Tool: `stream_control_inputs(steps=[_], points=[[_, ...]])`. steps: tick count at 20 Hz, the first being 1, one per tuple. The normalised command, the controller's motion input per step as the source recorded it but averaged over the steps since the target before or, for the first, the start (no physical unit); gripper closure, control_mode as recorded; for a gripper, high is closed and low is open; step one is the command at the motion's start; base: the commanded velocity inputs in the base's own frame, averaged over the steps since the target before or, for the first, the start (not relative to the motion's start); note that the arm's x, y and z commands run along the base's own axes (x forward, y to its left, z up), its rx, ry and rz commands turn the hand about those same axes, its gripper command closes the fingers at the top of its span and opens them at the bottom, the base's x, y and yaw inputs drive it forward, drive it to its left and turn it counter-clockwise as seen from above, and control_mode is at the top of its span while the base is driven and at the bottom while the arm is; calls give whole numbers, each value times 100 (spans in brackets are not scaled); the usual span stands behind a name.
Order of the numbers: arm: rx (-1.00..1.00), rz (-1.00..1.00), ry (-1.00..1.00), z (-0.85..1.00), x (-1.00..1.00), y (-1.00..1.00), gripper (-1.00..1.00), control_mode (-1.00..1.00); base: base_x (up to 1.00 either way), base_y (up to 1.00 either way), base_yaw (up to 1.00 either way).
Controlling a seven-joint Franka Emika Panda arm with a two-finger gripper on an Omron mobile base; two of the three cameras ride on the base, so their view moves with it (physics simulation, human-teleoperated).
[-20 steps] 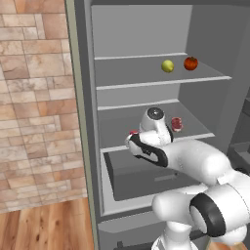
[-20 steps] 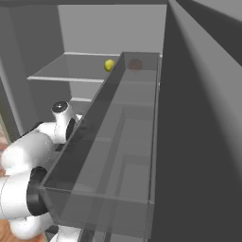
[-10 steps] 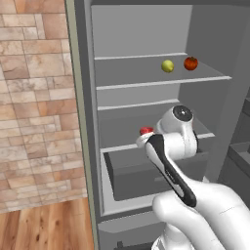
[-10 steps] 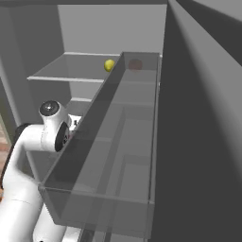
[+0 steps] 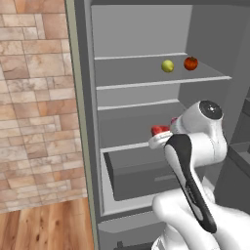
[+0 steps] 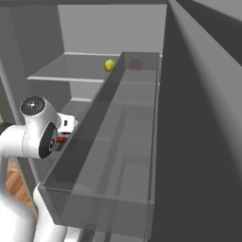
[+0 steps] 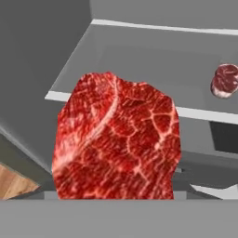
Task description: Gather the tomato and lemon from the fridge and place them on a tray on the dining counter. Then gather the steaks from the fridge and place them on the other tray.
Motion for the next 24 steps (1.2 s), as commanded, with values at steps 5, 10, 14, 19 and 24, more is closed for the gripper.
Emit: stream_control_inputs(steps=[5, 10, 14, 19, 24], points=[[0, -4, 9, 70, -79, -9, 100, -100, 0, 0, 0], [0, -5, 8, 60, -86, -8, 100, -100, 0, 0, 0], [0, -5, 5, 46, -90, -7, 100, -100, 0, 0, 0], [0, -2, 1, 19, -79, -9, 100, -100, 0, 0, 0], [0, -1, -2, 0, -17, 0, 100, -100, 0, 0, 0]])
